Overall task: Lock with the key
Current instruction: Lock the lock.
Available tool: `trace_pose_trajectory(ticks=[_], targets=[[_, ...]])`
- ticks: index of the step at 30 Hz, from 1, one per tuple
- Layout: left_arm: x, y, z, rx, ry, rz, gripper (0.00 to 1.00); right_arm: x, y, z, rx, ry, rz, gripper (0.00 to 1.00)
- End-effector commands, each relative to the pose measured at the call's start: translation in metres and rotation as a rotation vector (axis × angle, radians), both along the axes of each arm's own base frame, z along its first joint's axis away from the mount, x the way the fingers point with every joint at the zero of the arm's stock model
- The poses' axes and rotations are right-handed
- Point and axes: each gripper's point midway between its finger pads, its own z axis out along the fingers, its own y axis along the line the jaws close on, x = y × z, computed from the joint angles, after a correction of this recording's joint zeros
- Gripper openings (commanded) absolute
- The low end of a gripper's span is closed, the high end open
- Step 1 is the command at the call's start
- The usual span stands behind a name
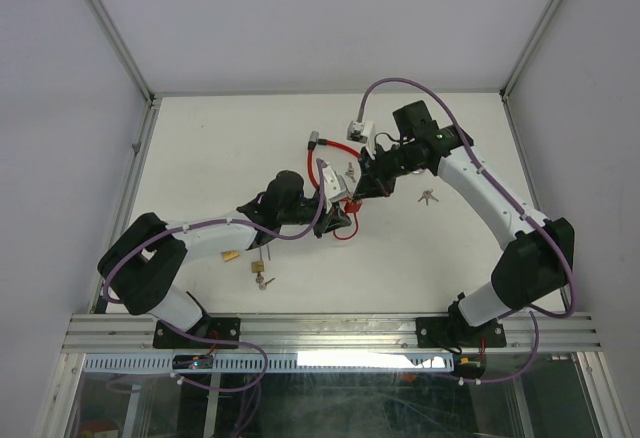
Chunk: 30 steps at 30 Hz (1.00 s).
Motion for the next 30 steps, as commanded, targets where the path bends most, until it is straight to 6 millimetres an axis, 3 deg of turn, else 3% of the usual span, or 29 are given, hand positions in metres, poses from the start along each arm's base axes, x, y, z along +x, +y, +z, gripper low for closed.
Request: trace_pose_trajectory(ticks=[1, 13, 25, 30], targets=[[-0.005, -0.015, 0.040, -0.093, -0.079, -0.116, 0.00, -0.009, 0.004, 0.022, 0.054, -0.118, 0.153, 0.00], [-0.039, -0.015, 0.040, -0.137, 0.081, -0.377, 0.00, -0.059, -0.013, 0.014, 0.164, -0.403, 0.693, 0.00], [-0.037, -0.019, 0.029, -0.093, 0.147, -0.417, 0.00, -0.059, -0.019, 0.013, 0.156, -0.654, 0.926, 0.00], [-0.023, -0.016, 0.020, -0.035, 0.112, -0.332, 0.00, -0.063, -0.024, 0.024, 0.139, -0.697, 0.913, 0.18]])
